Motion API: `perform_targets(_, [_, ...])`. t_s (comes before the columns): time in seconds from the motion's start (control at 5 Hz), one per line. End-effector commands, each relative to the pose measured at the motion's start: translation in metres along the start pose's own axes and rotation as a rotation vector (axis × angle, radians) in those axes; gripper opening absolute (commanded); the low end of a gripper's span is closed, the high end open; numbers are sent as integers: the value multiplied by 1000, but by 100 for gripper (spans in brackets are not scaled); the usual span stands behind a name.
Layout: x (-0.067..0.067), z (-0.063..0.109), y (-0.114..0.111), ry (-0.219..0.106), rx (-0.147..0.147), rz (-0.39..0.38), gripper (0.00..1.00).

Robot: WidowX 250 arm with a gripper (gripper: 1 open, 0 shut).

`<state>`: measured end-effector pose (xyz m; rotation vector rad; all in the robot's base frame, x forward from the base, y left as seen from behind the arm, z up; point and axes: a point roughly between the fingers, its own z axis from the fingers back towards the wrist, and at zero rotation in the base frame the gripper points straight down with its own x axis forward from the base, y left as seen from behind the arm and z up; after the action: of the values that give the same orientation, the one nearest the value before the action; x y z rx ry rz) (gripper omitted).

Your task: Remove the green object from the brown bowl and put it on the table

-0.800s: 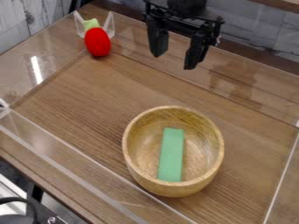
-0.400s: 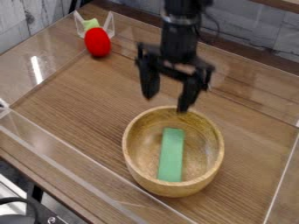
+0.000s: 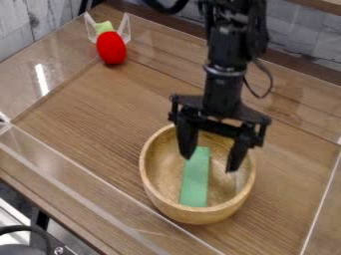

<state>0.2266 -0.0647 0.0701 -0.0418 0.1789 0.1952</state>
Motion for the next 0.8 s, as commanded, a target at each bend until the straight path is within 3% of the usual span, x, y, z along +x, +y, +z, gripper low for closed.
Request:
perform_targets(0.0, [-2,0,5,-52,-45,129,100])
perform_targets(0.2, [-3,-7,13,-58,-71,230,100])
perform_targets(0.6, [15,-29,5,-60,-82,292,100])
